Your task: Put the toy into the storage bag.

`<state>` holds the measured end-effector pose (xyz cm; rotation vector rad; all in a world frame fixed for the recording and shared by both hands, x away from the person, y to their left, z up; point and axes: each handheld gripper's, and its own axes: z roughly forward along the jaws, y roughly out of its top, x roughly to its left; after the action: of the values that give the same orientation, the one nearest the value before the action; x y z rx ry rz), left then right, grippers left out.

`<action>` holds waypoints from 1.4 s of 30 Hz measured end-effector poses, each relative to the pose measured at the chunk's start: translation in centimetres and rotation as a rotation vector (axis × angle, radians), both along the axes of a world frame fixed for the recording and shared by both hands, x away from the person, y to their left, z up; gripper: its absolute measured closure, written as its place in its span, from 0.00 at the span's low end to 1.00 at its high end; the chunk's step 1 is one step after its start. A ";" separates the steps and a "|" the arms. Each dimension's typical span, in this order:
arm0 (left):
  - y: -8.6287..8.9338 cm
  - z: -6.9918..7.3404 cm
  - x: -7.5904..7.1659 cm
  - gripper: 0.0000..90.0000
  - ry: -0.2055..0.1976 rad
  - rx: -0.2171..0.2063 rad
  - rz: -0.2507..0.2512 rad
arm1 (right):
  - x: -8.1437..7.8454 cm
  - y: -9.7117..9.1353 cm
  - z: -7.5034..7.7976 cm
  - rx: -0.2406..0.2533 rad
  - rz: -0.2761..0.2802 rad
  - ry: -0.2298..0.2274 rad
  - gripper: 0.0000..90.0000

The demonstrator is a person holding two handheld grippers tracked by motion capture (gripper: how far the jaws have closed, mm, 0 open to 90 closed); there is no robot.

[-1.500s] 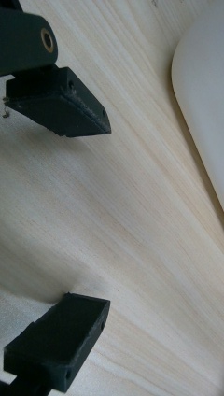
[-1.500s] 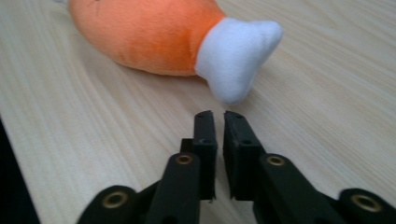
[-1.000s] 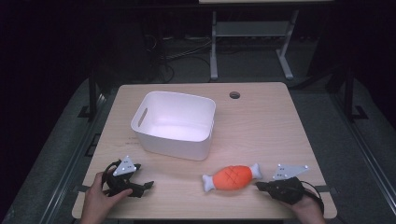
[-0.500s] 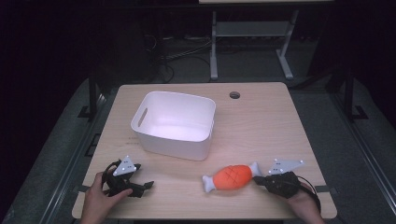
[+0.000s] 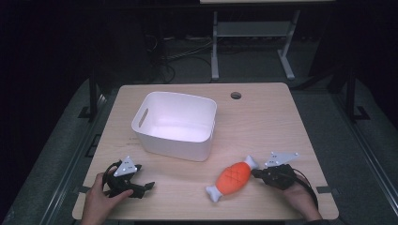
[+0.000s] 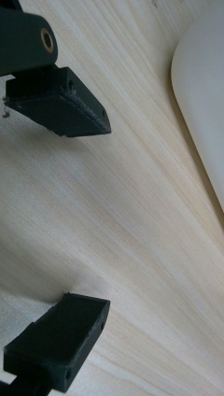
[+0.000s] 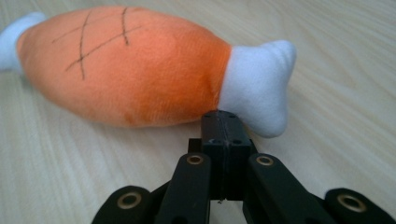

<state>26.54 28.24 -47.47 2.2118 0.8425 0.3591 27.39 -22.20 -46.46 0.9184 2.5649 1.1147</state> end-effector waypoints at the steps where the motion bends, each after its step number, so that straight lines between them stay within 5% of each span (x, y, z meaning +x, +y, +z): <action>1: 0.0 0.0 0.0 0.14 0.000 0.000 0.000 | 0.0 0.0 0.0 0.000 0.000 0.000 0.99; 12: 0.0 0.0 0.0 0.14 0.002 -0.001 0.000 | 2.5 1.1 0.4 0.045 0.001 0.028 0.99; 42: 0.0 0.0 0.0 0.14 0.000 -0.002 0.001 | 5.9 6.3 1.1 0.044 0.056 0.025 0.99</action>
<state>26.55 28.23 -47.46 2.2099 0.8440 0.3587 33.31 -15.87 -45.33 0.8814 2.6110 1.1862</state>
